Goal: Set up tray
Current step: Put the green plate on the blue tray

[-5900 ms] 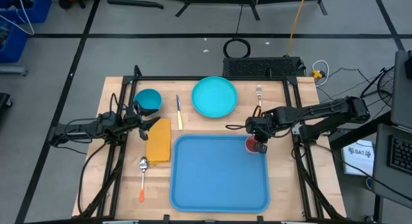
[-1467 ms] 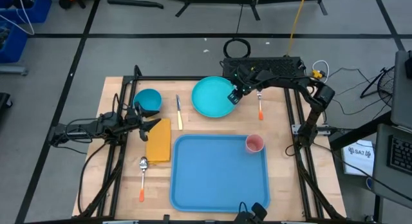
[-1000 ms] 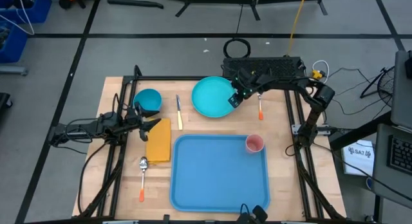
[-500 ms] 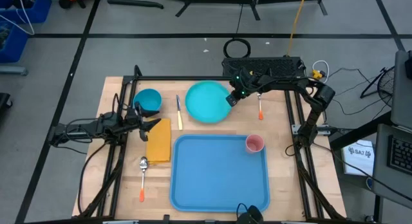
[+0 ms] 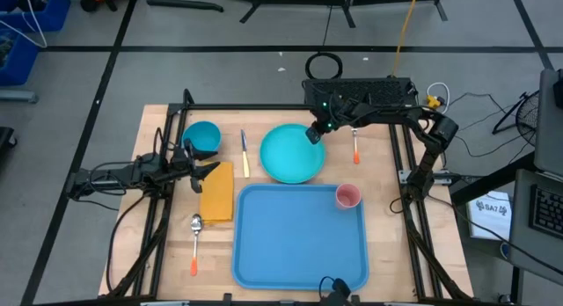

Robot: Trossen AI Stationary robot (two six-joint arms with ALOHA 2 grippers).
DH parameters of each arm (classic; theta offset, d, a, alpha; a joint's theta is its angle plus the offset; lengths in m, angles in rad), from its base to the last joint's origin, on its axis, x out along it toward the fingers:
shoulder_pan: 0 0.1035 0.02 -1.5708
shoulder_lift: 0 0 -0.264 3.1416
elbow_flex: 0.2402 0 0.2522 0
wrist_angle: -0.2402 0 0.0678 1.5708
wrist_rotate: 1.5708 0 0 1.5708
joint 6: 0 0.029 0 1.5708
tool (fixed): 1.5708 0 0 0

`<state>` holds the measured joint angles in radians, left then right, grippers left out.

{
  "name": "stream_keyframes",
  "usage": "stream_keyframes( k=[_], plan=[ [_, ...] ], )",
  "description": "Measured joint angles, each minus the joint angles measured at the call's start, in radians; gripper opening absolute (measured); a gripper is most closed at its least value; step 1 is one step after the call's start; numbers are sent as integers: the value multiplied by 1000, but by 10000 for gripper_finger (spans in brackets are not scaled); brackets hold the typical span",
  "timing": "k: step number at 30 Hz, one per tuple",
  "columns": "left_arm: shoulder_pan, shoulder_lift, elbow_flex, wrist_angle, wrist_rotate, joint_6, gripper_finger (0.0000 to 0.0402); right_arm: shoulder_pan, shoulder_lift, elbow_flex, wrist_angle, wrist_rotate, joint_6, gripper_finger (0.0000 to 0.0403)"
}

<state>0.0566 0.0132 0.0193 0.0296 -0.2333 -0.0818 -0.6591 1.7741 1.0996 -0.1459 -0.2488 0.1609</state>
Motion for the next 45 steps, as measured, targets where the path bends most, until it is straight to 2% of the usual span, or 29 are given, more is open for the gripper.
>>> stream_keyframes(
  k=[3, 6, 9, 11, 16, 22, 28, 32, 39, 45],
  plan=[
    [0, 0, 0, 0, 0, -1, 186, -1, 0, 0, 1, -69, -22, 17],
    [0, 0, 0, -1, 0, -1, 186, 0, 0, 0, -11, -96, -14, 57],
    [0, 0, 0, -2, 0, -1, 186, 0, 0, 0, -55, -87, -22, 106],
    [0, 0, 0, -2, 0, -1, 186, 0, 0, 0, -90, -40, -32, 136],
    [0, 0, 0, -2, 0, -1, 186, 1, 0, 0, -130, -14, -49, 179],
    [0, 0, 0, -3, 0, -1, 186, 6, -6, 0, -128, -16, -50, 180],
    [0, 0, 0, -3, 0, -1, 186, 6, -65, 0, -122, -11, -53, 170],
    [0, 0, 0, -3, 0, -1, 186, 6, -107, 1, -123, 71, -58, 169],
    [0, 0, 0, -4, 7, -1, 186, -1, -80, 1, -210, 97, -76, 169],
    [0, 0, 0, -4, 11, -1, 186, -1, -51, 1, -207, 96, -76, 169]
  ],
)
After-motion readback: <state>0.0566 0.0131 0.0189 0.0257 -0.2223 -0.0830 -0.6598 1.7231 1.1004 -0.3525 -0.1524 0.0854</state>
